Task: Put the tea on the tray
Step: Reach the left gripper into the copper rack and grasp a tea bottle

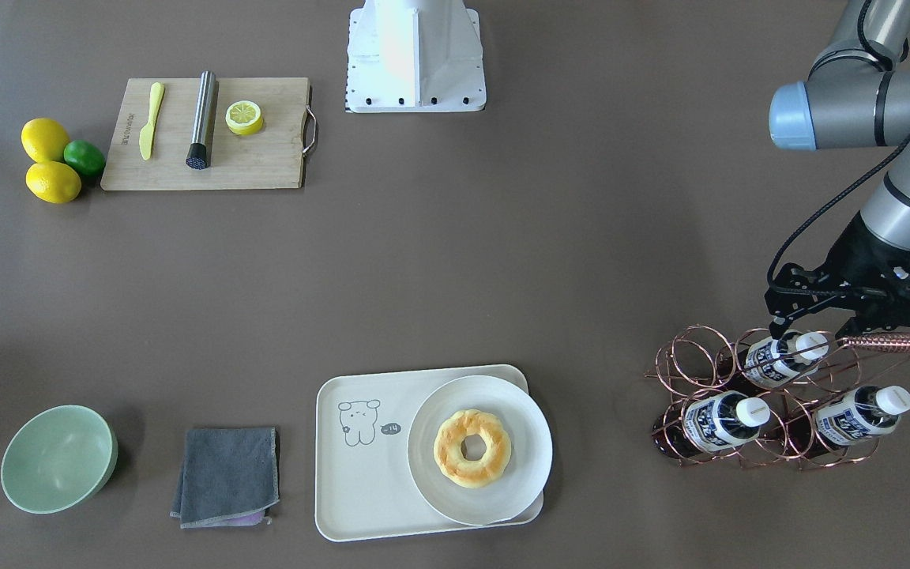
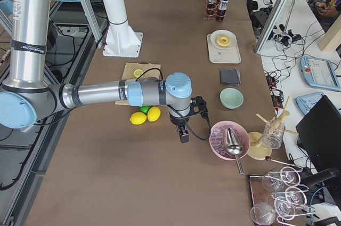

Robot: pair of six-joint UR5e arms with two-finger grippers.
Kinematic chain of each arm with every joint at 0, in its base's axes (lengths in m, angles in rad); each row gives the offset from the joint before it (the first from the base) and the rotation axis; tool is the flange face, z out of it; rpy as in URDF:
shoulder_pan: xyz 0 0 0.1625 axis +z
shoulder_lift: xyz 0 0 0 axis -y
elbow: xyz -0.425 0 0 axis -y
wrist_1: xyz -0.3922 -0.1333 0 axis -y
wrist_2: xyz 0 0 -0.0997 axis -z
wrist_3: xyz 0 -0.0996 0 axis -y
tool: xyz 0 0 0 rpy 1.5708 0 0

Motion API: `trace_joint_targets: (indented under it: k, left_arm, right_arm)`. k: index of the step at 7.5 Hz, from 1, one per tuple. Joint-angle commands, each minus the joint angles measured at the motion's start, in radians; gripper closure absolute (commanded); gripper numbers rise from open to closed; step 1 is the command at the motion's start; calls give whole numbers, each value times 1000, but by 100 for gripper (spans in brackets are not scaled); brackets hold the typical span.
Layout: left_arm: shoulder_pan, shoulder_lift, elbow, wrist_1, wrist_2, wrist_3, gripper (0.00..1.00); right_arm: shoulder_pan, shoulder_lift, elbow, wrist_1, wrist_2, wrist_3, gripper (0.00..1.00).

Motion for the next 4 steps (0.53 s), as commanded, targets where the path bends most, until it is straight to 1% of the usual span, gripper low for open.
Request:
trace_joint_targets:
  k: [1,3,4]
  left_arm:
    - [-3,-19,30,-3,0,-4,26]
    - [-5,-34,38,-1,0,-15,45]
    - [-5,-34,36,-1,-1,-18,69]
  right_arm:
    - [-1,-12,9,0,1,2,0]
    - [1,-13,7,0,1,3,0]
    - [1,-12,9,0,1,3,0]
